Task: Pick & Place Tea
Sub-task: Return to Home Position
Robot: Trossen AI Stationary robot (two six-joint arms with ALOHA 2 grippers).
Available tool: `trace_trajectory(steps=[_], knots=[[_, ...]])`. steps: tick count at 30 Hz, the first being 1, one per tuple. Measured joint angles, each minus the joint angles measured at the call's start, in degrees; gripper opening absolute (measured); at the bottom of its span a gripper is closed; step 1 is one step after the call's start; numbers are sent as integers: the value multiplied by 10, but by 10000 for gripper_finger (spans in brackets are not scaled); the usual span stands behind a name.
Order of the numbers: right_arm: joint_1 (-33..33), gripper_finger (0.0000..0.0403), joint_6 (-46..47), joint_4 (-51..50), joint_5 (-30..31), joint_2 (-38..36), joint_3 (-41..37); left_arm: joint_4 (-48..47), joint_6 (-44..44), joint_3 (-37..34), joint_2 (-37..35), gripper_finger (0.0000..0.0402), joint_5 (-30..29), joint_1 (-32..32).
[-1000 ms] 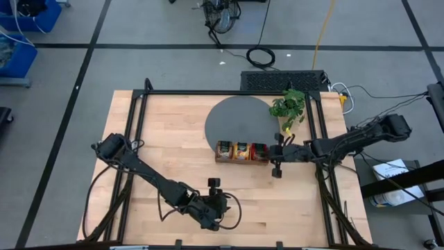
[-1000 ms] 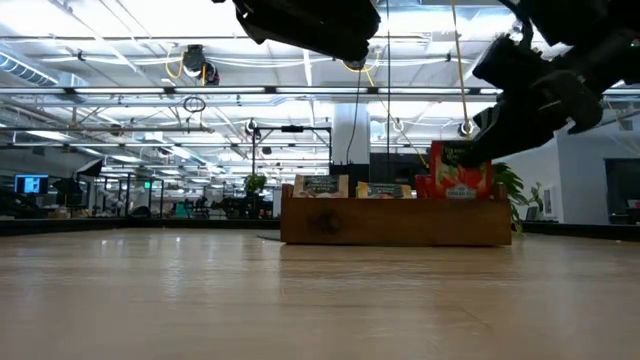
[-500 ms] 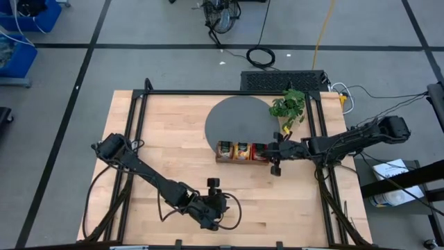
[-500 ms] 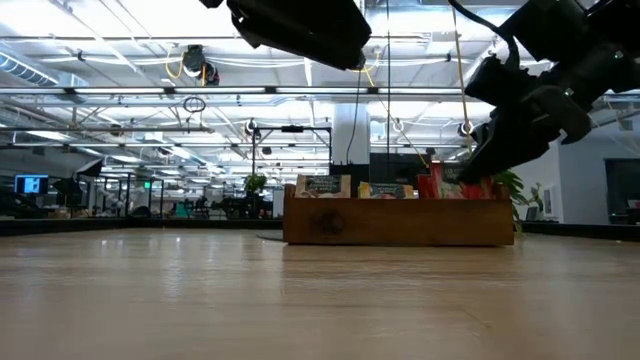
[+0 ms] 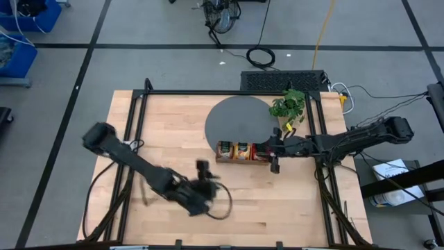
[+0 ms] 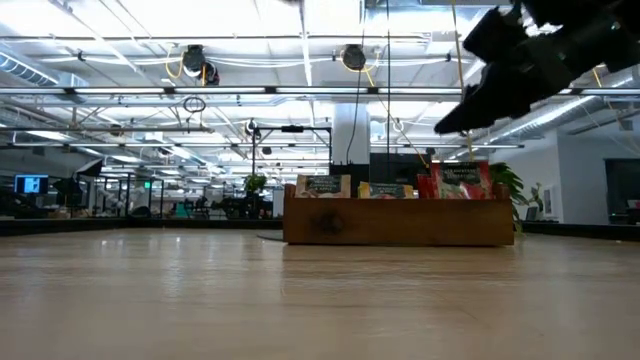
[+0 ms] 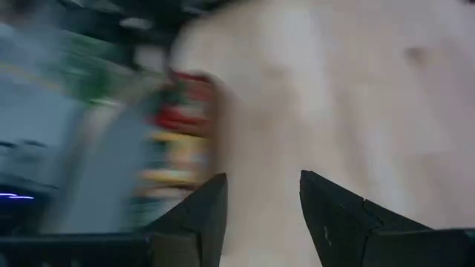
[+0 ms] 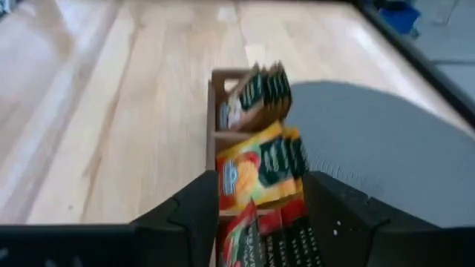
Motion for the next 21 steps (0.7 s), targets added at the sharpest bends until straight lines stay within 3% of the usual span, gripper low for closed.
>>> trace_trajectory(steps=[4, 9, 11, 14, 16, 21], knots=[[0, 171, -19, -18, 0, -60, 1, -94, 33, 1, -109, 172, -67, 42], [-1, 119, -48, -95, 0, -171, 1, -201, 46, -9, -232, 164, -45, 118], [0, 85, -50, -122, 0, -219, -4, -214, 73, -38, -273, 138, -7, 146], [-1, 24, -60, -119, -16, -283, -24, -211, 105, -114, -347, 63, 37, 197], [0, 8, -71, -119, -33, -319, -39, -165, 106, -173, -410, 17, 82, 249], [-1, 9, -62, -102, -47, -390, -82, 24, 200, -348, -566, 5, 335, 348]])
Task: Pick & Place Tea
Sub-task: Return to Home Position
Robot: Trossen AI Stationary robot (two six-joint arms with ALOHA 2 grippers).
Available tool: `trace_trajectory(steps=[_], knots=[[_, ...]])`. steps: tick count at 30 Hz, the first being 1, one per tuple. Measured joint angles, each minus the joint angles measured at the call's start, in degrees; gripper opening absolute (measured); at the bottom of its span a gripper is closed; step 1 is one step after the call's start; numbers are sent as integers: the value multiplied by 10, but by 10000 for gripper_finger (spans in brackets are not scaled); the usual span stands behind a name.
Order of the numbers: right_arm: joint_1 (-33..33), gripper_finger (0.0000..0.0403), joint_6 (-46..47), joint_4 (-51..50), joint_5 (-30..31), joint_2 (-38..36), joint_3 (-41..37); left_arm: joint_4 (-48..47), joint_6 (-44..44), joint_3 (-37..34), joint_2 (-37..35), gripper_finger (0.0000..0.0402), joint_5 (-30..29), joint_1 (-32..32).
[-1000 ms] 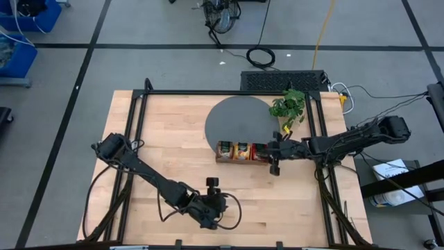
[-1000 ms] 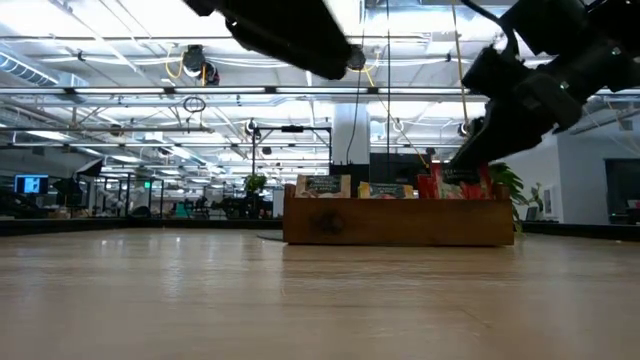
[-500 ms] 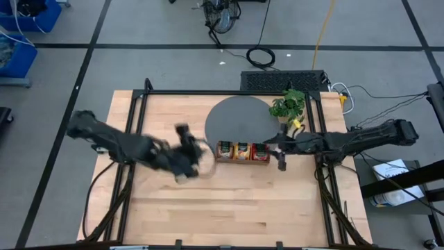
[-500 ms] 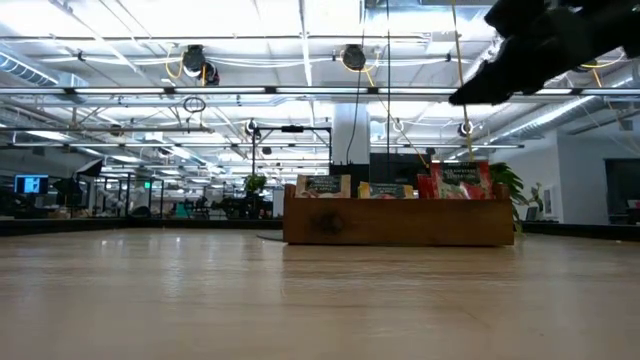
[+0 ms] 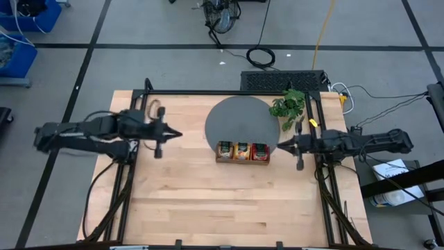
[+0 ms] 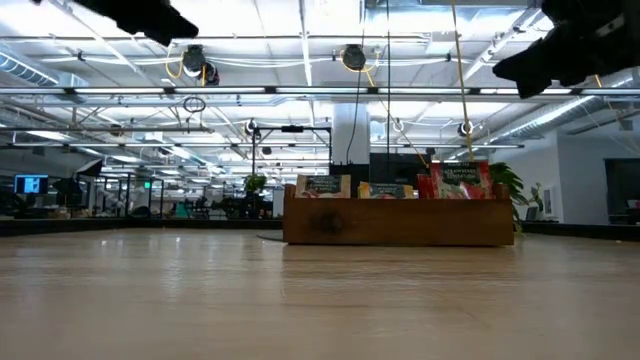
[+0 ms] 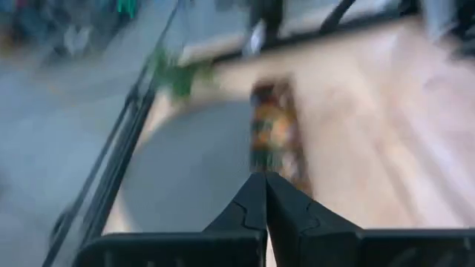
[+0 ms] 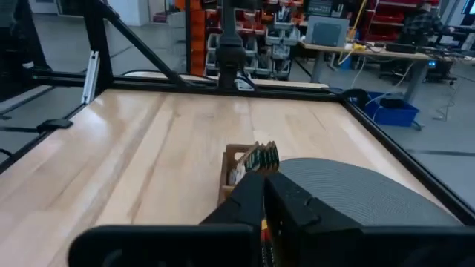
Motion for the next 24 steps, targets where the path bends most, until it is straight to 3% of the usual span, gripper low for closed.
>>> trace_trajectory(steps=[7, 12, 18, 21, 24], knots=[[0, 2, -1, 21, -17, -50, -35, 185, -2, -135, -128, 4, 156, 84], [0, 1, 0, 81, -48, -89, -80, 213, 10, -221, -202, 3, 152, 107], [1, 1, 14, 100, -74, -140, -127, 381, -19, -341, -305, 3, 234, 141], [1, 0, 13, 104, -74, -168, -140, 380, -48, -374, -342, 2, 245, 162], [1, 0, 19, 91, -74, -194, -150, 381, -79, -390, -378, 2, 299, 175]])
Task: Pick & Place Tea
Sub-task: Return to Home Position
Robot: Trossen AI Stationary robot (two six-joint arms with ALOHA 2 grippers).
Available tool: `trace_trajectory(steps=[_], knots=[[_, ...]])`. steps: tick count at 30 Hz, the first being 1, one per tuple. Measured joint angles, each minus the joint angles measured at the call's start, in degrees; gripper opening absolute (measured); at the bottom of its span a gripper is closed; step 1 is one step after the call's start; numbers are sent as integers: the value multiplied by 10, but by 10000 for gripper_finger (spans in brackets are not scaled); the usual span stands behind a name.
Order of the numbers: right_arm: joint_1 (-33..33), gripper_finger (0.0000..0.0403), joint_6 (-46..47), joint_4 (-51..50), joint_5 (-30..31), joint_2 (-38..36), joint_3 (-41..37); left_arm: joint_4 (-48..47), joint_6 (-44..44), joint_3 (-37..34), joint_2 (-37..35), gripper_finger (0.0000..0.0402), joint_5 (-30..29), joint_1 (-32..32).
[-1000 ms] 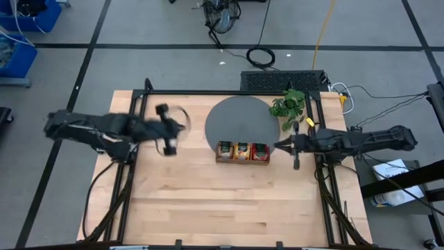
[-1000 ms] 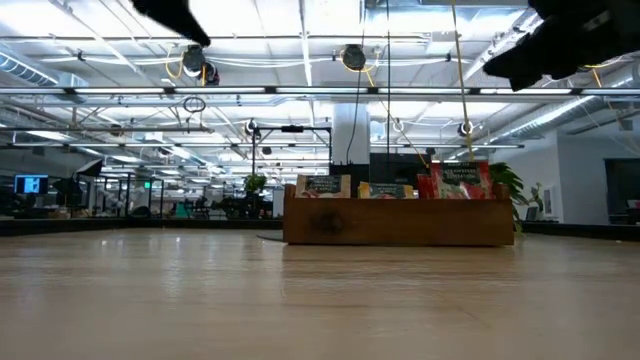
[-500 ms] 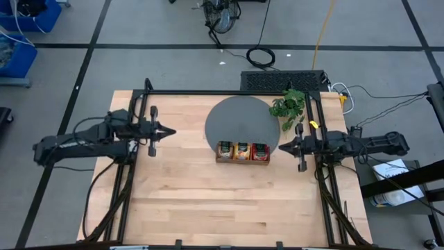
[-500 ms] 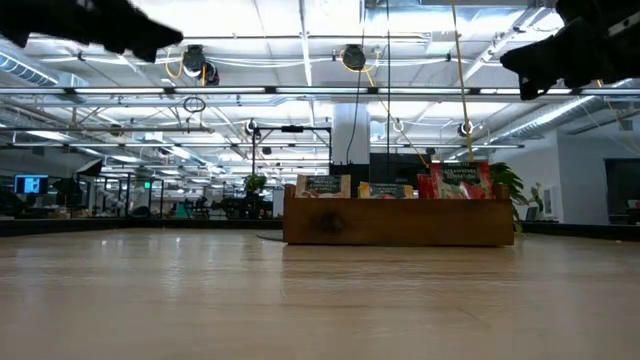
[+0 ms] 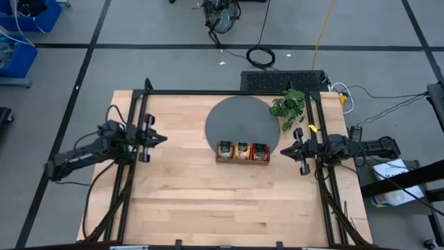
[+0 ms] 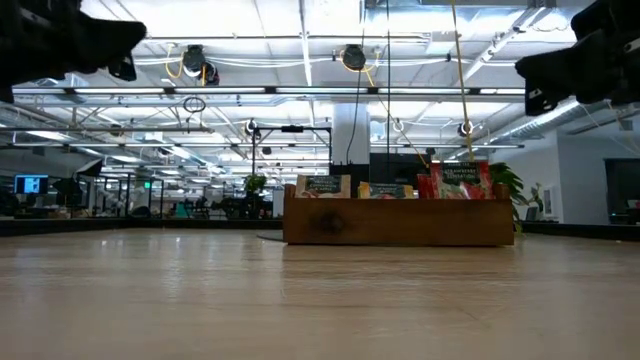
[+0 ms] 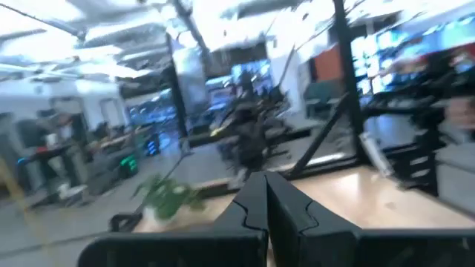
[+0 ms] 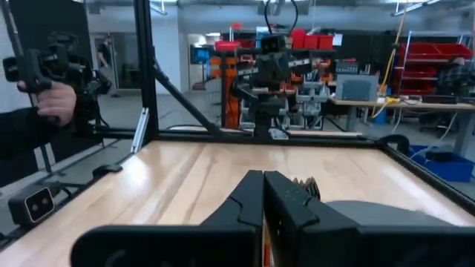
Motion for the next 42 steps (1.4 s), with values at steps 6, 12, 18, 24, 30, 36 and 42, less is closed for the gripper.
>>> trace_trajectory(steps=[6, 12, 18, 24, 30, 36, 42], knots=[[0, 0, 12, -14, -2, 1, -1, -56, -13, -3, -55, 1, 15, 2], [0, 0, 19, -5, -15, 1, -16, -87, -13, -28, -56, 1, 9, 2], [0, 0, 31, 22, -3, 1, -32, -92, -17, -47, -51, 1, 4, -4], [0, 0, 22, -3, 20, 2, -32, -93, -14, -47, -50, 1, 4, -18], [0, 0, 23, -4, 46, 1, -33, -95, -18, -46, -50, 3, 1, -18], [0, 0, 27, 7, 45, 1, -33, -96, -34, -46, -50, 8, 0, -18], [-1, 0, 14, 16, 47, 1, -33, -92, -61, -46, -50, 7, 0, -18]])
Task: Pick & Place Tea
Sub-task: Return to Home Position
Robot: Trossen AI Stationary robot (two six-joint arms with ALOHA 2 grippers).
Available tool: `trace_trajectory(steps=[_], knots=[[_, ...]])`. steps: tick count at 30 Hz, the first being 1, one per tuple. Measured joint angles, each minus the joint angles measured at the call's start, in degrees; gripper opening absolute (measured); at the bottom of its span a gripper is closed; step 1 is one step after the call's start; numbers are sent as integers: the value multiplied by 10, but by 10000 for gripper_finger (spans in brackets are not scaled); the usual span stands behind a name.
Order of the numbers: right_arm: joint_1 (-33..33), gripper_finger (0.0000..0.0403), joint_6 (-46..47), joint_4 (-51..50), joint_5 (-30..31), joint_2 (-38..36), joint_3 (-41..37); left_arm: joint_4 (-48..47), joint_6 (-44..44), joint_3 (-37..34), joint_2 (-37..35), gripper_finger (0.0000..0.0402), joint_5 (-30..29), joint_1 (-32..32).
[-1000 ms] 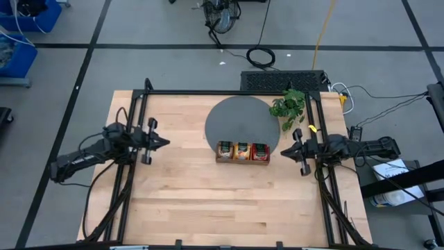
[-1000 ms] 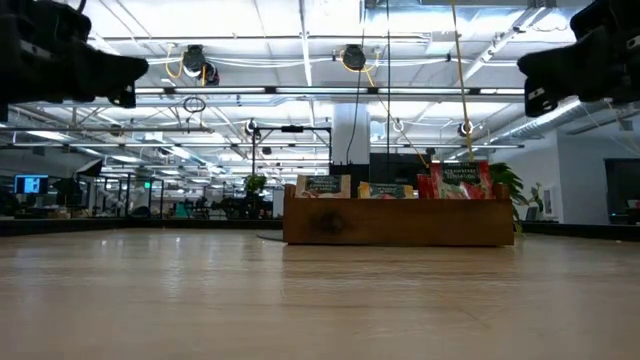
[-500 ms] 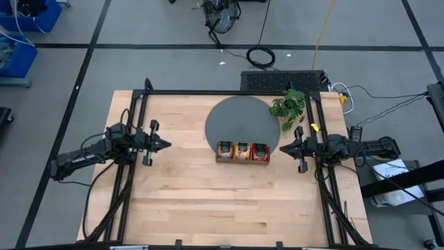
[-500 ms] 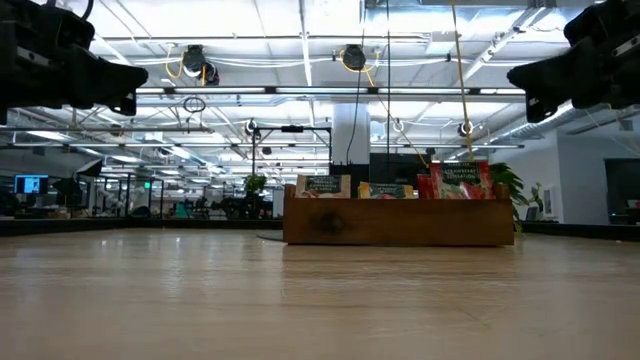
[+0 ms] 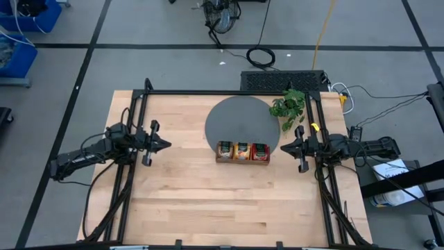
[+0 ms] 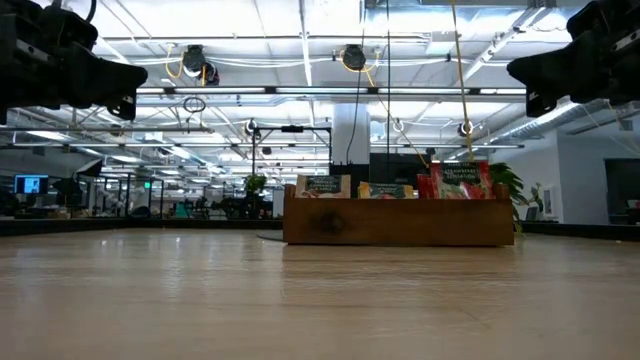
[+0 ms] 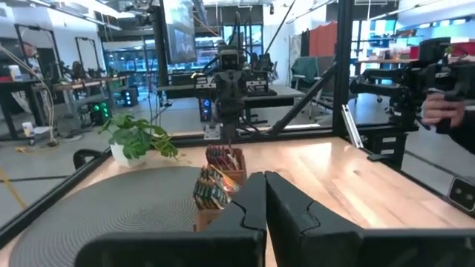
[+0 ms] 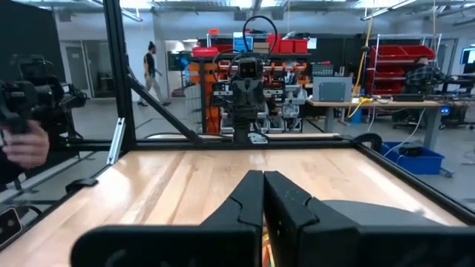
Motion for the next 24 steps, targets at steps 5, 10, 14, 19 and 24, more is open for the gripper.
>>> trace_trajectory(steps=[5, 10, 14, 19, 24], knots=[[0, 0, -2, 0, -1, 0, 0, 1, 1, 0, 0, 22, 0, 0], [0, 0, -2, -2, -1, 0, 0, 2, -1, 0, 0, 26, 0, 0], [0, 0, -2, -2, -1, 0, 0, 3, -1, 0, 0, 16, 0, 0], [0, 0, -2, -2, -1, 0, 0, 3, -1, 0, 0, 4, 0, 0], [0, 0, -2, -2, -1, 0, 0, 3, -1, 0, 0, 23, 0, 0]])
